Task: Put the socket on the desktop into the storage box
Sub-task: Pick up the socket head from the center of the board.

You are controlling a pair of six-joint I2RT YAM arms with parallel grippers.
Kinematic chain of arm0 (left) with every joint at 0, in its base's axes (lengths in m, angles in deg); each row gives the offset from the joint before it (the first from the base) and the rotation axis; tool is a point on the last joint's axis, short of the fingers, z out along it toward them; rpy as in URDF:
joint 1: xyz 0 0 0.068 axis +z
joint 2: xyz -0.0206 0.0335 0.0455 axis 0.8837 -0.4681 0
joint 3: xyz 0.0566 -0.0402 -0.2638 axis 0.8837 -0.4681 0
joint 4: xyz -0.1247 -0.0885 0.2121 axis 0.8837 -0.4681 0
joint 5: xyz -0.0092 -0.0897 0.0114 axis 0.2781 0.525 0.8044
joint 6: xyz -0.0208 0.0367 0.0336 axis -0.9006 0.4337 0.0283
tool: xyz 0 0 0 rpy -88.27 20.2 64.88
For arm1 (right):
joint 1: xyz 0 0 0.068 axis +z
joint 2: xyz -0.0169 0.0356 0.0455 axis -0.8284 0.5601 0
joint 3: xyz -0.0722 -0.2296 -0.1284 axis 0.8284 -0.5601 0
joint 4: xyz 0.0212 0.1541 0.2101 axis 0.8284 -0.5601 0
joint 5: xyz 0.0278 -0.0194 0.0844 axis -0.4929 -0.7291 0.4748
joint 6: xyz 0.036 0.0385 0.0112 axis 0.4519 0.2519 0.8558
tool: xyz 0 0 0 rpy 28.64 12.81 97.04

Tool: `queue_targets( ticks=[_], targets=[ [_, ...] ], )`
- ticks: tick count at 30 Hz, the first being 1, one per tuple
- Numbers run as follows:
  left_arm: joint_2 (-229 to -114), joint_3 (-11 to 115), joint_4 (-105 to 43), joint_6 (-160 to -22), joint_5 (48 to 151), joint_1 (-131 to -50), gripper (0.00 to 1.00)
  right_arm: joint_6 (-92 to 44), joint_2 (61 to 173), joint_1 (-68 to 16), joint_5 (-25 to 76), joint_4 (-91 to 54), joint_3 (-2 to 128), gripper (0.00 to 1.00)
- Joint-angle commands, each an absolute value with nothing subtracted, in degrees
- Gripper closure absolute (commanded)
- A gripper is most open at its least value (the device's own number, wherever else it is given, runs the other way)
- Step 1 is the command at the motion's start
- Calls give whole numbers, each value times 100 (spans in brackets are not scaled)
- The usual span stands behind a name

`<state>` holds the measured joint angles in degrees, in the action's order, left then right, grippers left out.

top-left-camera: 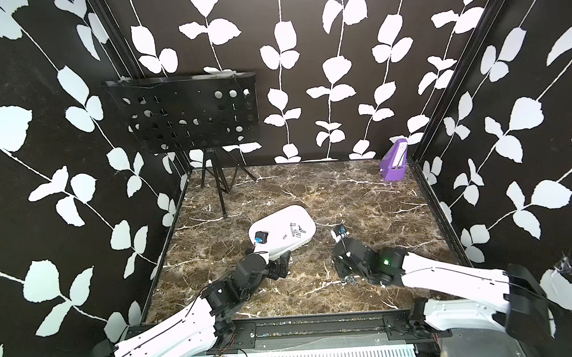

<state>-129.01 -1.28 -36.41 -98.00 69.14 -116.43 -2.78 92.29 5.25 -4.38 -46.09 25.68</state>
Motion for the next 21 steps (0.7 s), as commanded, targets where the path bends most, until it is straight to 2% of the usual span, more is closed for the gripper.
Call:
queue_targets(
  ticks=[1, 8, 21],
  targets=[
    [-13150, -7, -3351, -9697, 7362, -11675, 4, 151, 8607, 601, -782, -4962, 2003, 65],
    [-13806, 225, -3304, -9695, 7675, -11675, 5, 289, 7794, 603, -702, -5237, 1260, 69],
    [-14280, 389, -3303, -9704, 7886, -11675, 5, 126, 8463, 603, -226, -4520, 1025, 73]
  ],
)
